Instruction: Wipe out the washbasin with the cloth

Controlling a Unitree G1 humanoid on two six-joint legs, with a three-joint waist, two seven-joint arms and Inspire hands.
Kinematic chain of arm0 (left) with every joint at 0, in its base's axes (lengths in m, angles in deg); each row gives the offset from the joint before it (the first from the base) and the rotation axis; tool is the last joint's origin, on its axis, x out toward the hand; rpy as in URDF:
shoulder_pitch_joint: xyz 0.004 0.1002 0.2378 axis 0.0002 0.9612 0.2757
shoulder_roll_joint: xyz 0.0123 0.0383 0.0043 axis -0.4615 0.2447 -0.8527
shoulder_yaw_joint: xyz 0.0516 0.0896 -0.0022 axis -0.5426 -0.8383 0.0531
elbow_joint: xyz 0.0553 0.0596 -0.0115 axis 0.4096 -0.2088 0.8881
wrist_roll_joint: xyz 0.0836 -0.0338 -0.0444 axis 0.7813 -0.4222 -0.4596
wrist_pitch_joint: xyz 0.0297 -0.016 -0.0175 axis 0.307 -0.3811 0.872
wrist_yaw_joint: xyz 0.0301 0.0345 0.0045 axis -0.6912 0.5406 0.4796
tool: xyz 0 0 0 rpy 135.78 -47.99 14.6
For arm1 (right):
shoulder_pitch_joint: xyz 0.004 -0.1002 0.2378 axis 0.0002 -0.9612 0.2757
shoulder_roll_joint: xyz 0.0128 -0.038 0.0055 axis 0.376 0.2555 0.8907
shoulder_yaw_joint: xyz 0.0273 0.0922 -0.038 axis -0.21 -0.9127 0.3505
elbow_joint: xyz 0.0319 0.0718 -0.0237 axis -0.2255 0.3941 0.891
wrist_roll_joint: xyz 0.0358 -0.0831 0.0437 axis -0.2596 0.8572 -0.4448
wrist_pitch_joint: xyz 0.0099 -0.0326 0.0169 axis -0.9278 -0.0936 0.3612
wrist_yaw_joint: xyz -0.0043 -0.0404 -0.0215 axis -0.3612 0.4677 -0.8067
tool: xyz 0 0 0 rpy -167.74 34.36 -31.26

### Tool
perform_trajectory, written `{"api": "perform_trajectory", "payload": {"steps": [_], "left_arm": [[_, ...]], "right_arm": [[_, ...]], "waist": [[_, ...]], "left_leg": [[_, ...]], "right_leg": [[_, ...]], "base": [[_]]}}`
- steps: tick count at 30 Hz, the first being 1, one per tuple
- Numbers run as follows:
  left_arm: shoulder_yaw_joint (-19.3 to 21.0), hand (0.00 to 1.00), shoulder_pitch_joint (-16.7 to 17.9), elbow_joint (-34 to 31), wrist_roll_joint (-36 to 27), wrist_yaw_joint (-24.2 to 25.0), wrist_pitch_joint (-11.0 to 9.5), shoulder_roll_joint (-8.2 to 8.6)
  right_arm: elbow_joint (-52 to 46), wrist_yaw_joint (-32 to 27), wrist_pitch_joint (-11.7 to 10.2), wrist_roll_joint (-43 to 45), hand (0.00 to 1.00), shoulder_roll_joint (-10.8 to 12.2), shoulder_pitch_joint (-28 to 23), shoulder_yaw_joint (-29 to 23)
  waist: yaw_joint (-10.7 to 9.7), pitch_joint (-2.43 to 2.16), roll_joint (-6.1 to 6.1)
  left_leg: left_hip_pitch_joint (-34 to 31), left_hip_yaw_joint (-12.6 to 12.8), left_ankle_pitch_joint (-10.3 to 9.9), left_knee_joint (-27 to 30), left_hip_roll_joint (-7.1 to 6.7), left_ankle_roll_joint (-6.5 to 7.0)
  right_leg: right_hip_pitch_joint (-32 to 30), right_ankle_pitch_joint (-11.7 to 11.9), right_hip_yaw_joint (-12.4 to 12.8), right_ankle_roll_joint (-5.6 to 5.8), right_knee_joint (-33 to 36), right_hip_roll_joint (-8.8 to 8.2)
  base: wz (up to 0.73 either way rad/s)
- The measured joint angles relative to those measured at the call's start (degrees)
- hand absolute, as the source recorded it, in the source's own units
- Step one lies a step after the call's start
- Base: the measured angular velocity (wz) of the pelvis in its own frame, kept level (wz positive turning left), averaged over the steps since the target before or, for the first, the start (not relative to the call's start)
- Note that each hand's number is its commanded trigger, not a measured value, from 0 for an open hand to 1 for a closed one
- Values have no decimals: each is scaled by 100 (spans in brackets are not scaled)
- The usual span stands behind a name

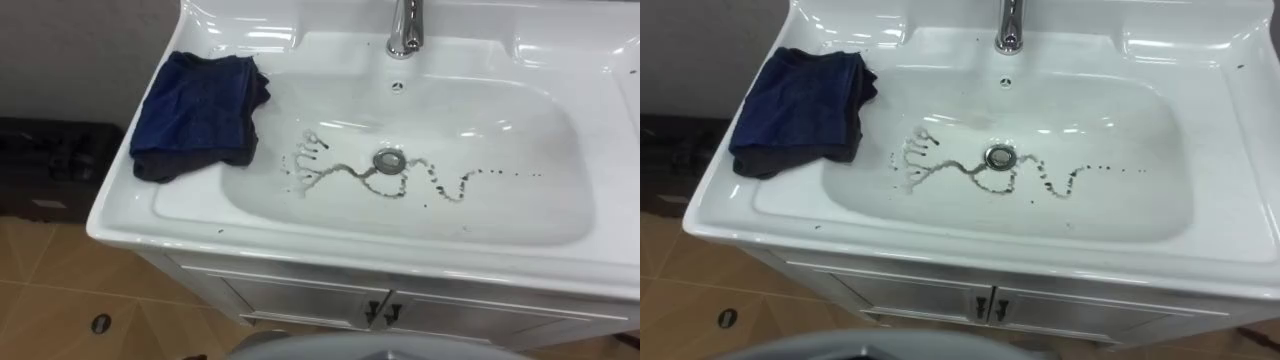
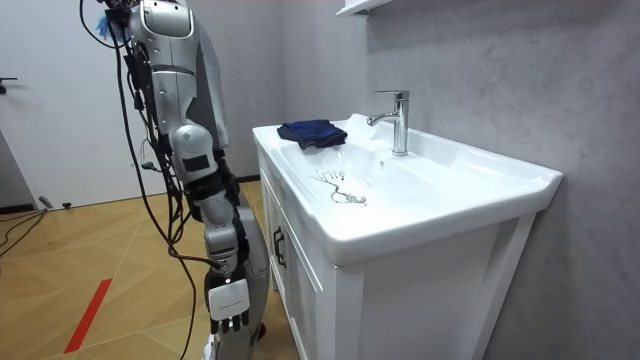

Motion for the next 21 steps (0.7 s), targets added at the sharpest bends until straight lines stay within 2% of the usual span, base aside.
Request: {"api": "perform_trajectory", "payload": {"steps": [17, 21], "left_arm": [[2, 0, -17, 75, -19, -1, -121, -15], [7, 0, -45, 196, -225, -1, -137, -18]], "right_arm": [[-27, 10, -19, -46, 0, -1, 19, 9], [99, 10, -67, -52, 0, 4, 55, 10]], "waist": [[25, 17, -90], [21, 21, -99]], "left_leg": [[-32, -169, 32, 7, 3, -63], [-29, -317, 49, 6, -18, -82]], "right_leg": [[140, 40, -161, -45, -198, 89], [193, 40, -249, -45, -213, 97]], "base": [[5], [18]]}}
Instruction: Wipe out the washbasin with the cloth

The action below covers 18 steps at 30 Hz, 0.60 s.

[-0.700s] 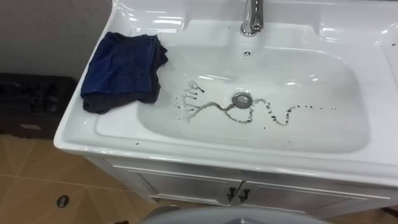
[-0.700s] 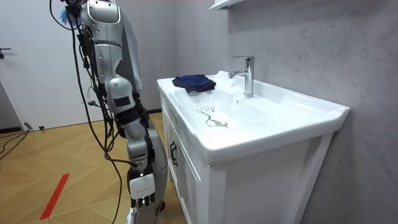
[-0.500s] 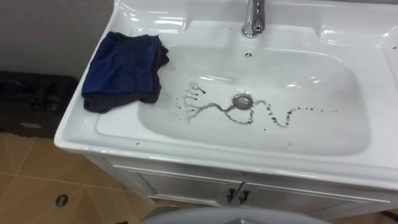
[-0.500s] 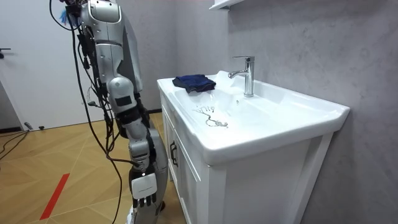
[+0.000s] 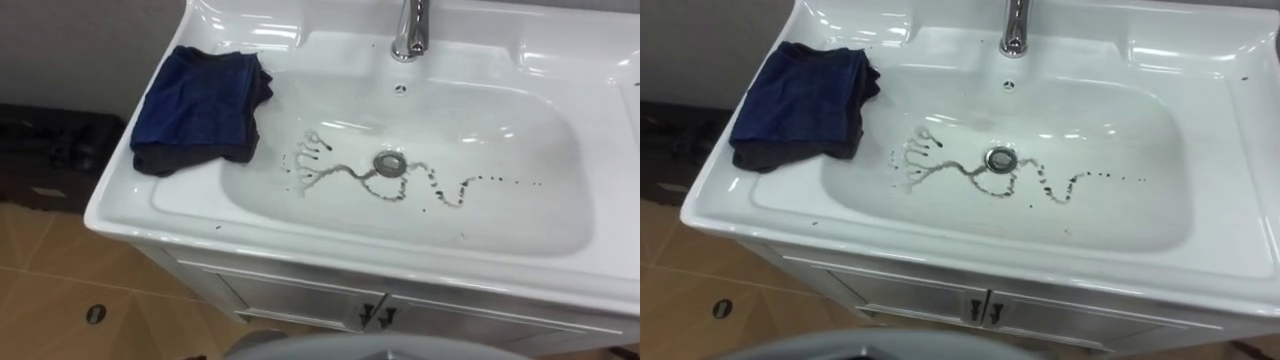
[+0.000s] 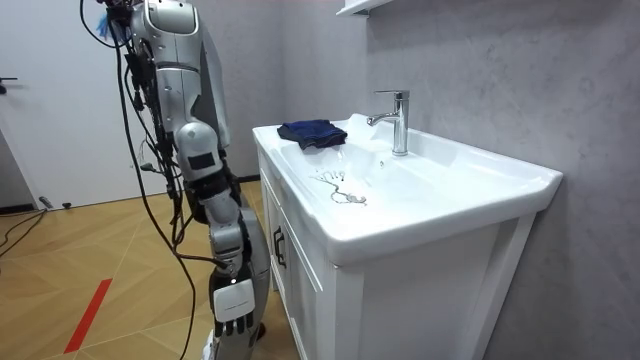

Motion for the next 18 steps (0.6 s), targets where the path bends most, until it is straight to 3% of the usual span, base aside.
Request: {"api": "perform_trajectory", "payload": {"steps": [7, 18], "left_arm": [[167, 0, 34, 35, -71, -37, 24, -1], [578, 0, 149, 15, -1239, -472, 56, 4]], "right_arm": [[108, -3, 16, -6, 0, 7, 63, 2], [108, 188, 123, 189, 0, -16, 85, 0]], "waist": [[25, 15, -37], [156, 6, -36]], "left_leg": [[-6, -133, 23, -19, -33, -49], [-84, -260, 98, -92, 11, -161]], "right_leg": [[95, 2, -53, -3, -103, 63], [99, 19, -242, -31, -192, 145]], "base": [[10], [5]]}}
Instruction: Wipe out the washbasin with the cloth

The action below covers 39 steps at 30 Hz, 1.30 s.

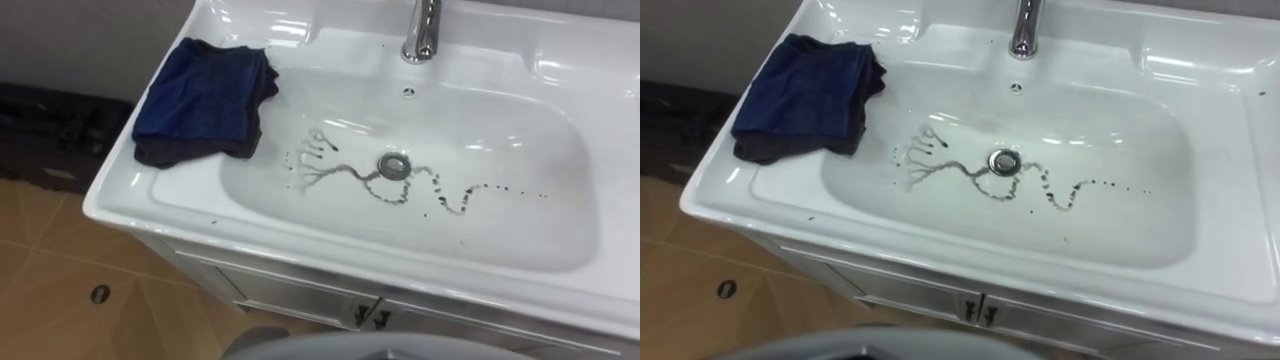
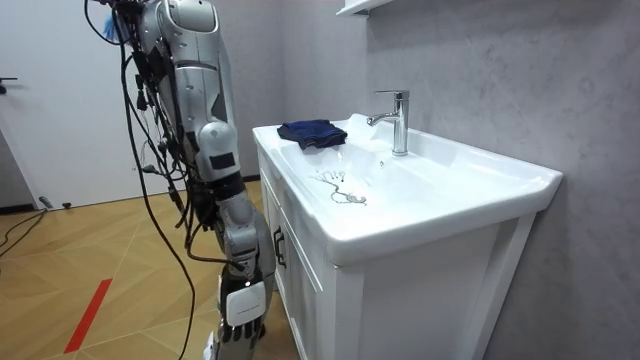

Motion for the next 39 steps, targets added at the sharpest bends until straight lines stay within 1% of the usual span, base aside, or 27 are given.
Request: {"api": "perform_trajectory", "payload": {"steps": [3, 5, 6, 7, 8, 9, 11, 14, 15, 16, 17, 19, 22, 23, 24, 25, 27, 29, 31, 32, 33, 34, 35, 36, 37, 38, 39], "left_arm": [[182, 0, 79, -17, -476, -176, -1, -3], [333, 0, 156, -198, -968, -384, -1, -5], [382, 0, 176, -247, -1086, -452, -4, -5], [547, 0, 196, -312, -1291, -594, -9, -1], [843, 0, 185, -329, -1448, -716, -10, -2], [991, 0, 158, -333, -1485, -785, -13, -7], [1384, 0, 141, -335, -1524, -1096, -108, -52], [1637, 0, 135, -482, -1654, -1416, -135, -135], [1744, 0, 135, -568, -1753, -1569, -150, -207], [1899, 0, 136, -705, -1845, -1711, -172, -277], [2029, 0, 133, -803, -1891, -1782, -187, -296], [2174, 0, 112, -1033, -2129, -2060, -330, -481], [2365, 0, 109, -1700, -2484, -2483, -411, -618], [2447, 0, 102, -2004, -2651, -2594, -460, -694], [2486, 0, 108, -2161, -2740, -2644, -490, -725], [2524, 0, 118, -2418, -2823, -2744, -580, -805], [2727, 0, 84, -2745, -2817, -2912, -658, -902], [3040, 0, -74, -3073, -2820, -3204, -782, -1088], [3147, 0, -119, -3383, -2827, -3468, -917, -1203], [3166, 0, -166, -3610, -2826, -3620, -1000, -1242], [3183, 0, -180, -3750, -2828, -3694, -1027, -1244], [3183, 0, -194, -4090, -2829, -3852, -1044, -1245], [3183, 0, -257, -4353, -2824, -3982, -1118, -1251], [3191, 0, -335, -4435, -2784, -4026, -1140, -1264], [3228, 0, -506, -4566, -2649, -4092, -1146, -1312], [3297, 0, -598, -4677, -2404, -4096, -1157, -1385], [3339, 0, -637, -4741, -2270, -4096, -1175, -1410]], "right_arm": [[99, 69, 12, 79, 0, -38, 94, 6], [199, 71, 18, 85, 0, -57, 112, 6], [197, 70, 19, 84, 0, -59, 100, 6], [194, 72, 20, 124, 0, -67, 99, -2], [185, 85, 17, 183, 0, -79, 89, -9], [178, 102, 17, 205, 0, -88, 79, -9], [175, 201, 9, 381, 0, -152, 93, -67], [165, 278, 7, 535, 0, -241, 92, -65], [151, 299, 1, 554, 0, -280, 100, -66], [169, 319, -20, 559, 0, -336, 102, -140], [180, 322, -35, 560, 0, -357, 100, -206], [186, 309, -58, 582, 0, -474, 92, -263], [55, 283, -163, 589, 0, -628, 68, -303], [-43, 290, -194, 652, 0, -659, 33, -344], [-66, 290, -235, 715, 0, -670, 15, -374], [-141, 295, -294, 830, 0, -680, -52, -449], [-234, 306, -311, 981, 0, -684, -78, -535], [-282, 277, -417, 997, 0, -687, -170, -567], [-280, 225, -510, 996, 0, -688, -228, -566], [-283, 216, -568, 996, 0, -689, -263, -568], [-289, 216, -591, 995, 0, -690, -270, -568], [-299, 215, -620, 1003, 0, -699, -275, -565], [-298, 209, -624, 1017, 0, -708, -279, -565], [-293, 209, -624, 1024, 0, -710, -288, -565], [-295, 227, -624, 1111, 0, -705, -304, -584], [-311, 268, -654, 1278, 0, -699, -309, -629], [-318, 285, -681, 1341, 0, -701, -313, -680]], "waist": [[52, 0, 1], [118, 2, 3], [147, 2, 3], [193, 1, 4], [278, 1, 4], [321, 2, 7], [417, -4, 30], [470, -15, 86], [483, -13, 95], [491, -33, 135], [498, -27, 128], [623, -37, 185], [723, -43, 256], [763, -46, 265], [765, -50, 277], [766, -60, 302], [772, -60, 324], [807, -76, 350], [802, -82, 361], [804, -81, 378], [808, -82, 387], [798, -79, 401], [791, -80, 416], [803, -81, 429], [810, -83, 449], [804, -86, 460], [793, -84, 474]], "left_leg": [[-7, -50, 24, -1, 1, -16], [10, -118, 34, -6, -13, -28], [24, -137, 38, -12, -19, -30], [57, -168, 59, -40, -38, -31], [90, -171, 89, -104, -51, -32], [90, -171, 99, -116, -54, -34], [93, -199, 139, -158, -81, -37], [89, -256, 169, -183, -93, -44], [78, -299, 191, -187, -102, -51], [79, -345, 214, -193, -113, -58], [75, -355, 226, -201, -114, -61], [58, -354, 248, -207, -112, -77], [-57, -355, 289, -184, -122, -89], [-101, -356, 303, -172, -149, -94], [-112, -367, 320, -182, -155, -95], [-119, -375, 350, -218, -168, -95], [-128, -383, 359, -244, -172, -101], [-120, -382, 366, -280, -184, -106], [-100, -363, 365, -276, -184, -108], [-97, -364, 365, -292, -186, -108], [-94, -363, 365, -305, -187, -108], [-86, -350, 364, -330, -185, -109], [-77, -349, 362, -350, -182, -113], [-66, -348, 359, -361, -180, -118], [-32, -347, 356, -398, -172, -122], [5, -327, 353, -437, -167, -127], [8, -317, 349, -452, -165, -130]], "right_leg": [[15, 4, -79, -6, -6, 12], [69, 6, -134, -10, -12, 22], [87, 6, -142, -10, -17, 23], [112, 6, -155, -10, -17, 19], [117, 7, -146, -12, -18, 8], [117, 8, -150, -13, -24, 7], [143, 14, -163, -24, -104, 7], [166, 16, -213, -28, -98, 8], [168, 16, -216, -29, -99, 17], [166, 15, -241, -31, -101, 20], [161, 14, -277, -33, -102, 19], [136, -11, -296, -77, -104, 20], [45, -58, -340, -162, -142, 13], [30, -118, -348, -236, -223, 1], [30, -121, -357, -235, -249, 5], [28, -120, -381, -235, -275, 3], [-2, -125, -377, -241, -270, 0], [-12, -140, -377, -239, -272, -10], [-11, -137, -340, -239, -279, -10], [-14, -133, -331, -237, -273, -11], [-15, -127, -326, -237, -266, -12], [-24, -115, -292, -240, -260, -11], [-35, -114, -296, -240, -240, -12], [-38, -114, -293, -240, -225, -12], [-40, -114, -268, -241, -175, -12], [-20, -114, -246, -241, -181, -12], [-19, -114, -234, -241, -183, -12]], "base": [[11], [14], [15], [10], [7], [5], [5], [11], [20], [19], [11], [-2], [0], [6], [10], [9], [2], [0], [-4], [0], [0], [-4], [-4], [0], [-6], [-7], [-9]]}}
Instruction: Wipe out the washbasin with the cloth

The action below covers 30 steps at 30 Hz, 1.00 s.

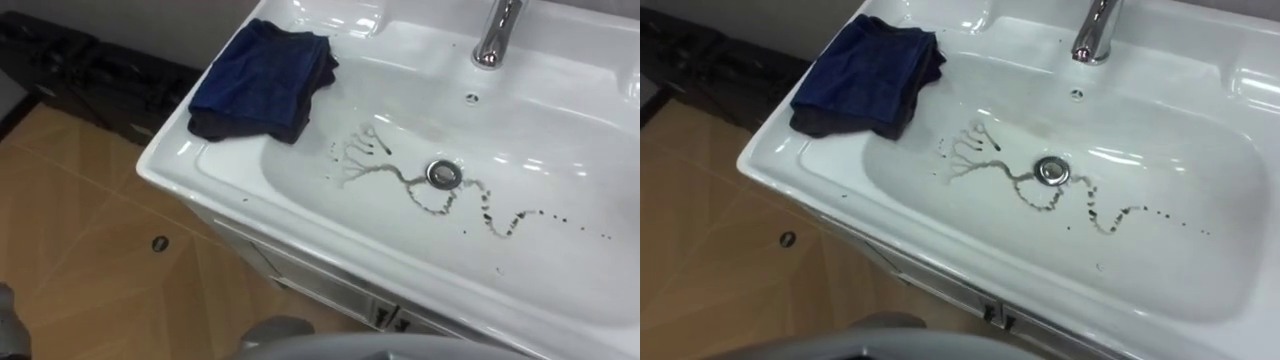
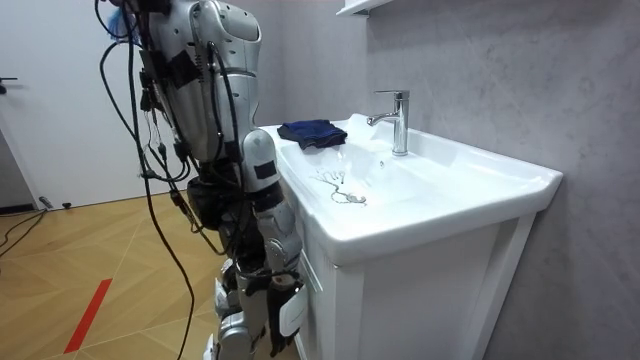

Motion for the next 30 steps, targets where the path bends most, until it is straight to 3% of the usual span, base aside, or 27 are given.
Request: {"api": "perform_trajectory", "payload": {"steps": [4, 8, 13, 19, 24, 30], "left_arm": [[14, 0, -243, -801, 477, -154, -190, -115], [-17, 0, -252, -1492, 1425, -142, -223, -131], [-93, 0, -284, -2090, 1943, -90, -222, -131], [-666, 0, -284, -2802, 2247, 173, -246, -123], [-1260, 0, -270, -2840, 2451, 609, -227, -108], [-2132, 0, -270, -2765, 2636, 1097, -148, 205]], "right_arm": [[-11, 42, -137, 97, 0, 8, -103, -106], [-13, 166, -177, 96, 0, 15, -184, -110], [80, 322, -171, 82, 0, 56, -270, -90], [95, 453, -164, 85, 0, 82, -279, 4], [39, 597, -50, 96, 0, 95, -210, -2], [-80, 584, 37, 157, 0, 130, -152, 1]], "waist": [[-44, 18, 54], [-182, 69, 126], [-363, 75, 118], [-545, 79, 20], [-762, 94, -119], [-976, 99, -203]], "left_leg": [[86, 90, -1, -38, -3, 6], [114, 146, -11, -48, -2, 22], [103, 175, -16, -72, 6, 28], [128, 254, -10, -64, 19, 33], [152, 294, -12, -41, 75, 30], [173, 416, -23, -20, 174, 4]], "right_leg": [[8, 2, 161, -1, -8, -19], [13, 12, 207, 16, -13, -39], [-6, 11, 295, 16, -18, -38], [3, 11, 304, 16, -12, -39], [12, 36, 395, -6, -1, 0], [-22, 70, 519, -55, 10, 52]], "base": [[-11], [-9], [-4], [-3], [-8], [-12]]}}
